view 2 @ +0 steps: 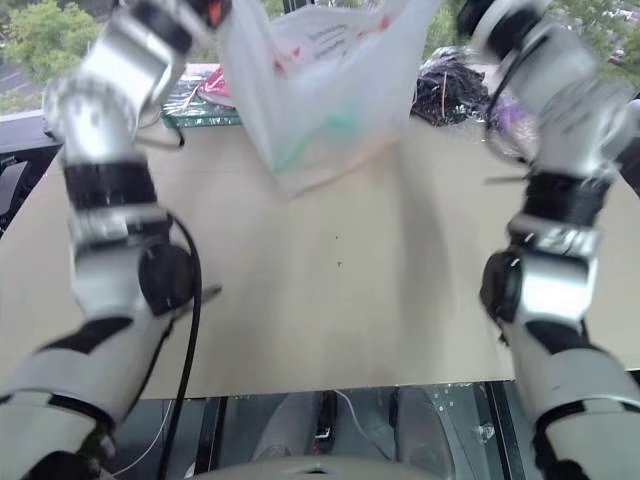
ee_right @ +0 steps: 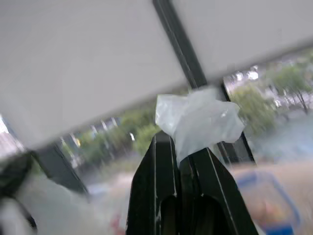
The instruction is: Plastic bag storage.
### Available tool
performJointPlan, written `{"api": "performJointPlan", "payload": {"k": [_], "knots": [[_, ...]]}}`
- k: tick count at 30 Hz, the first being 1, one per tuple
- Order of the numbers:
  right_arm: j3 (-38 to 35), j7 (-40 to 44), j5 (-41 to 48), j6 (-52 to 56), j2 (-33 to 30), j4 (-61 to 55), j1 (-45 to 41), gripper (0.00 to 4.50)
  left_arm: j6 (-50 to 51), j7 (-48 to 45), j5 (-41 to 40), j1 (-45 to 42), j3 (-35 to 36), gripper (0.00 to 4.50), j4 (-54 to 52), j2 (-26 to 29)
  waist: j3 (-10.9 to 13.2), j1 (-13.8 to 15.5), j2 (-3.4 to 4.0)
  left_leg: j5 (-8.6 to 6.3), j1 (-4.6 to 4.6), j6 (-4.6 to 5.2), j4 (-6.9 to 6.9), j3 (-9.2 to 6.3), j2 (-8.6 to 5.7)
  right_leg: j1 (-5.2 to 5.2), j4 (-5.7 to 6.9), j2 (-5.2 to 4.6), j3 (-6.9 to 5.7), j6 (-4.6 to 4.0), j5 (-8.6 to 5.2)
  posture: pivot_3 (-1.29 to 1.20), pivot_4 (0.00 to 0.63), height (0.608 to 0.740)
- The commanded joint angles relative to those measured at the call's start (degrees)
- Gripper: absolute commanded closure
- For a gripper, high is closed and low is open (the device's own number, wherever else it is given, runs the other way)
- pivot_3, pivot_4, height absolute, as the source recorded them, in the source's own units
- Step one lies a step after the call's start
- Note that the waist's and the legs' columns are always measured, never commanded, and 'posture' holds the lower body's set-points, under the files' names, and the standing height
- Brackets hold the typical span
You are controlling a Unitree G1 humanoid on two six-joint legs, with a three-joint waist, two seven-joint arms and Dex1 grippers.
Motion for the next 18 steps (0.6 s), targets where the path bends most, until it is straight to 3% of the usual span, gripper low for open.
{"api": "performJointPlan", "payload": {"k": [1,5,9,12,15,18], "knots": [[-2.0,4.2,-0.8,-2.8,-5.5,5.8,-5.8,4.44,-11.2,-4.8,6.9,-9.6,0.2,4.50,18.4,-0.9,0.0,-0.3,-0.01,-0.01,-0.02,0.01,-0.12,0.04,0.01,0.01,-0.02,0.01,-0.01,0.00,0.00,0.00,0.150,0.740],[-3.4,4.0,1.3,0.6,-9.2,4.0,-7.5,4.44,-16.9,-9.5,11.3,-15.4,0.5,4.50,27.6,-1.7,0.0,-0.9,0.00,-0.06,-0.12,0.09,-0.57,0.23,0.01,-0.18,-0.32,-0.08,0.13,0.04,-0.02,0.00,0.150,0.740],[-6.8,-3.5,9.5,11.2,-9.4,-12.1,-0.9,4.44,-15.3,-11.6,12.0,-15.7,2.0,4.50,29.3,-3.1,0.0,-1.5,0.04,-0.03,-1.00,0.05,-0.61,0.30,0.04,-1.34,-0.06,-0.17,0.21,0.07,-0.04,0.00,0.150,0.740],[-9.9,-15.3,19.6,17.8,-4.9,-29.0,11.1,4.44,-11.9,-13.0,14.2,-8.6,-1.4,4.50,24.3,-7.3,-0.1,-2.0,0.08,-0.03,-1.27,0.05,-0.64,0.34,0.04,-1.71,0.01,-0.33,-0.12,0.06,-0.05,0.00,0.150,0.740],[-10.4,-23.4,25.6,19.2,-1.4,-37.8,20.2,4.44,-11.0,-12.2,17.5,-1.5,-5.2,4.50,17.7,-11.4,-0.1,-2.1,0.12,-0.04,-1.01,0.08,-0.64,0.50,0.10,-1.57,0.13,-0.57,-0.56,0.05,-0.05,0.00,0.150,0.740],[-5.1,-27.0,29.0,22.5,1.7,-49.1,39.5,4.44,-8.4,-10.1,19.3,11.2,-10.2,4.50,4.3,-17.6,-0.2,-1.7,0.16,0.01,-0.95,0.16,-0.27,0.58,0.06,-1.54,0.64,-0.75,-0.53,0.05,-0.04,0.00,0.150,0.740]]}}
